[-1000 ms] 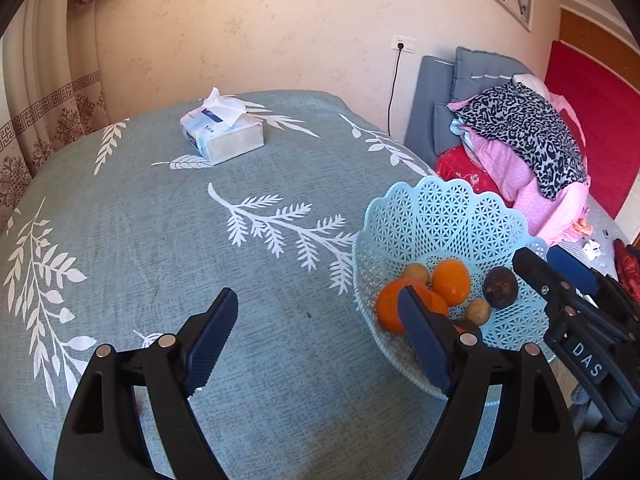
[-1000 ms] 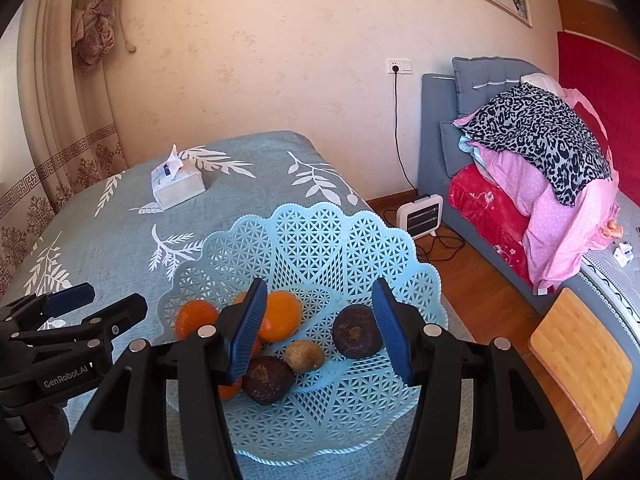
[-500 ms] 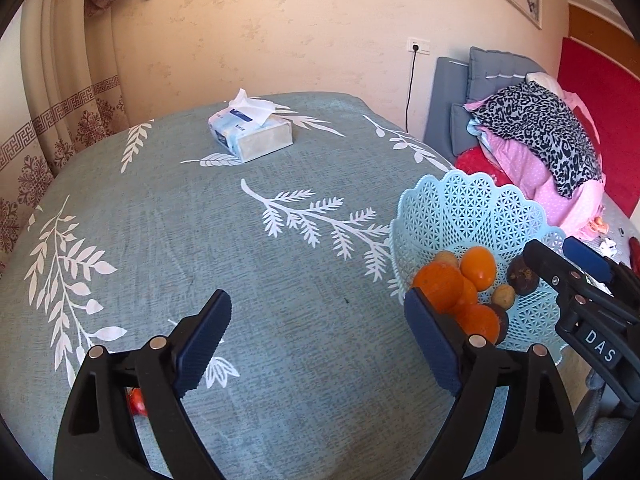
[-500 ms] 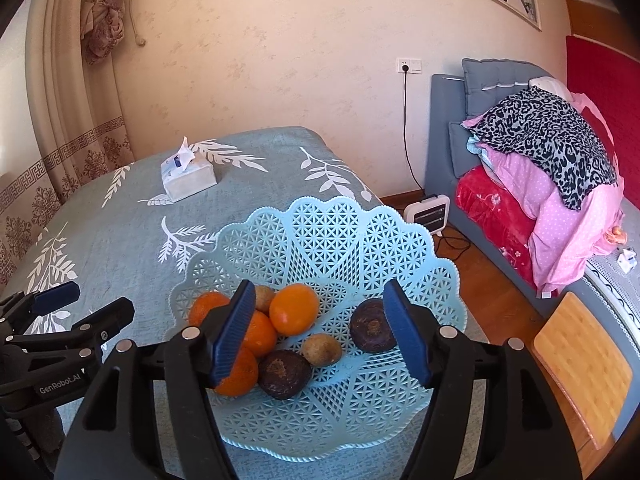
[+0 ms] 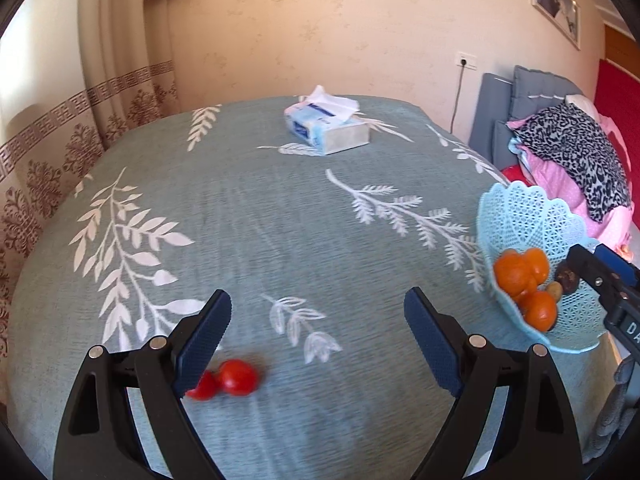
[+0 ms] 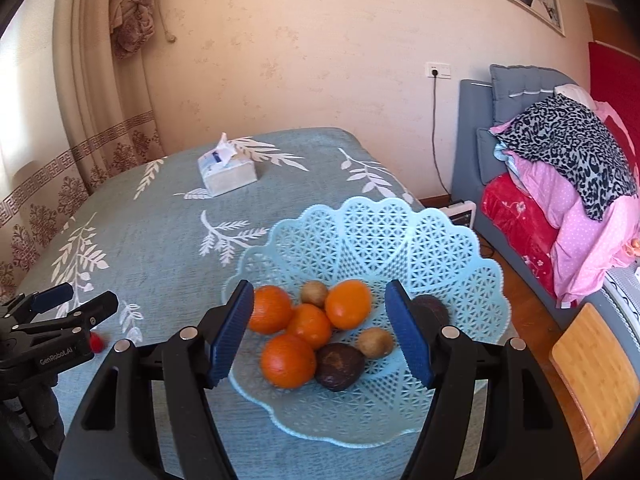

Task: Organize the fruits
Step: 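Move both tools back toward the two red cherry tomatoes, then grasp one red cherry tomato with the left tool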

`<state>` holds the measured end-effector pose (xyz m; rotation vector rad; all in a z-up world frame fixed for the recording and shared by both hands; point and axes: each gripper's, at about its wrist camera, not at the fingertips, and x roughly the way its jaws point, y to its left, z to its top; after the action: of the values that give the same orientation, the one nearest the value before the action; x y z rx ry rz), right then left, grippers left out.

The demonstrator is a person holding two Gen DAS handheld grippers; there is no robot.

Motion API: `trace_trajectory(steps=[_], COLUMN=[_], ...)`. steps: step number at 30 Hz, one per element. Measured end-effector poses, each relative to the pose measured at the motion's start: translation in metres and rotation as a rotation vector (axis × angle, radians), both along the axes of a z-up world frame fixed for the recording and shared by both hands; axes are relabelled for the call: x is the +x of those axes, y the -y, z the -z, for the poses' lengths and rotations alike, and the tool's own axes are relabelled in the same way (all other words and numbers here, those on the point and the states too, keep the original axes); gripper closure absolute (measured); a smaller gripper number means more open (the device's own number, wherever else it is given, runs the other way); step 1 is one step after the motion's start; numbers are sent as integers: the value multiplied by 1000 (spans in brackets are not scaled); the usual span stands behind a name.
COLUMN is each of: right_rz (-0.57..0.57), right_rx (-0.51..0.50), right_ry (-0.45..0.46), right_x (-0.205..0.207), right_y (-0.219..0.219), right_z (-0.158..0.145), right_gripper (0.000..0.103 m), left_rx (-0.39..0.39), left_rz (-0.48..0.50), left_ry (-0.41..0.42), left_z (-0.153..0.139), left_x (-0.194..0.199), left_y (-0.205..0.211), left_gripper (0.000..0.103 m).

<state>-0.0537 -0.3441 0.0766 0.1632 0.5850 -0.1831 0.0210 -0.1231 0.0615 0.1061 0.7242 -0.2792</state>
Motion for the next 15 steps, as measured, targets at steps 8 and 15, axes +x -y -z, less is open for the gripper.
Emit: trace_trajectory(steps=[8, 15], right_rz=[-103, -184], right_rx=[21, 20], right_ry=[-6, -32], right_x=[7, 14], right_y=[-33, -63], right_z=[0, 6], right_gripper=[33, 33], left_rx=[25, 42], left_rz=[-71, -101], left_ry=[-14, -37], left_z=[10, 21], left_x=[-8, -16], left_y=[-47, -78], left_gripper=[16, 16])
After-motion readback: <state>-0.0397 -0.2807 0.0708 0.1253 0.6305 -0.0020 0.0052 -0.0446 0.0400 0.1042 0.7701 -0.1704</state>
